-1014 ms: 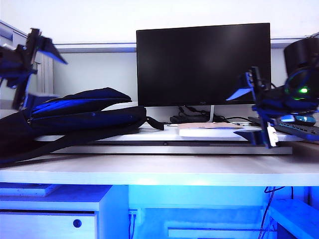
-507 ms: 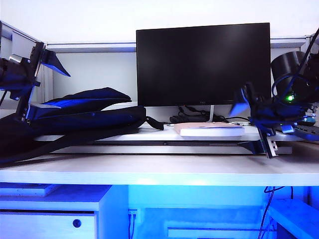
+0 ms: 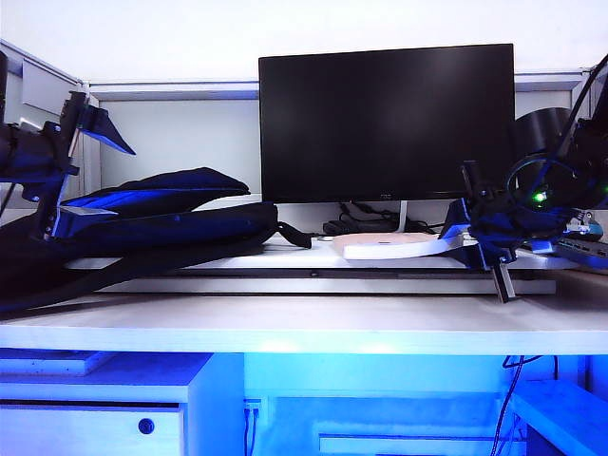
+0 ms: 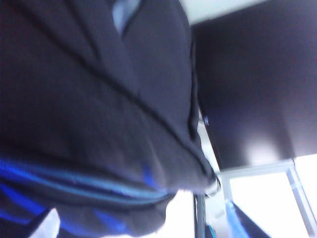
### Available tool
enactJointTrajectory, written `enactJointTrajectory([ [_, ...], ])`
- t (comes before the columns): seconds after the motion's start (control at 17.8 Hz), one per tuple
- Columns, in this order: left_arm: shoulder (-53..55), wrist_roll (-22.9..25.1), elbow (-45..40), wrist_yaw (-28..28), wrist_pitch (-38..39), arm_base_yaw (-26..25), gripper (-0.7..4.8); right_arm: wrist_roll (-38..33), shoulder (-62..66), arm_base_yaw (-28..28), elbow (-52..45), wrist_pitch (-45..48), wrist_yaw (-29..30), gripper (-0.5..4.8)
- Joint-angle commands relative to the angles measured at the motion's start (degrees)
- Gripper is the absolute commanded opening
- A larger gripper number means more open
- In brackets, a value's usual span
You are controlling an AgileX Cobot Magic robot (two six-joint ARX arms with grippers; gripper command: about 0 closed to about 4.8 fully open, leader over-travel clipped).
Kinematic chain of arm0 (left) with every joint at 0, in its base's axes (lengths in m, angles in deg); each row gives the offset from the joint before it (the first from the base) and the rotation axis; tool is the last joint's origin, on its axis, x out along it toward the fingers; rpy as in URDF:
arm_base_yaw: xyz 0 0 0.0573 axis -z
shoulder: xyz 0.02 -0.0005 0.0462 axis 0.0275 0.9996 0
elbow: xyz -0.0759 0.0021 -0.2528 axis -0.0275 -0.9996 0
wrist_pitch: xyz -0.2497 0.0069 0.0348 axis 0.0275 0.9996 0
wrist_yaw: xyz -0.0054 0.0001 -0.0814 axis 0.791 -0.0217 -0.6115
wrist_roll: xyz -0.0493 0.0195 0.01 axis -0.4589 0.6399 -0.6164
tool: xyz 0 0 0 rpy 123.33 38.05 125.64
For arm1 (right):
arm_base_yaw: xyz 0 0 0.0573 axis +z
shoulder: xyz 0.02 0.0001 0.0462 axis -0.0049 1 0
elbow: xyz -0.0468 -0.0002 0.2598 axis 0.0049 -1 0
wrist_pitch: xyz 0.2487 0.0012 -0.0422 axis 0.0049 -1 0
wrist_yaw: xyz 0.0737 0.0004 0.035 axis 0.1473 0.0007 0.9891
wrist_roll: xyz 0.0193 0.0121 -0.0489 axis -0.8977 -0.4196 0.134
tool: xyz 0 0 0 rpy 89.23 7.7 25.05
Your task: Pick up the book on the desk and put it into the open backpack.
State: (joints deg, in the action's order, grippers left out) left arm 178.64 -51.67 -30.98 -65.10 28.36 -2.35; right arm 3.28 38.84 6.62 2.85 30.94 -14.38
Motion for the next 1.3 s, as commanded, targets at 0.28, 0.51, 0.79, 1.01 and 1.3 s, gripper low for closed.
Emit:
enactJointTrajectory([
  [0.28, 6.16, -1.70, 11.41, -0.11, 2.27, 0.50, 4.79, -0.72, -0.28, -0.13, 0.04, 10.69, 4.00, -0.02],
  [0.51, 9.18, -1.68, 14.58, 3.54, 3.76, 2.36, 1.75, -4.37, -0.52, 0.72, 0.11, 19.87, 4.39, -0.04],
  [0.79, 9.31, -0.63, 14.62, -1.20, -3.91, 2.43, -0.05, -8.26, -0.94, 2.23, 3.72, 26.97, 7.26, -0.04],
  [1.01, 9.31, -4.48, 14.71, -9.42, -12.63, 2.45, -0.05, -8.20, -1.11, 4.98, 14.10, 26.51, 8.02, -0.04],
  [1.3, 9.29, -13.35, 15.15, -11.50, -28.17, 2.91, -0.05, -1.49, -1.07, 8.98, 20.39, 12.02, 8.85, -0.04],
])
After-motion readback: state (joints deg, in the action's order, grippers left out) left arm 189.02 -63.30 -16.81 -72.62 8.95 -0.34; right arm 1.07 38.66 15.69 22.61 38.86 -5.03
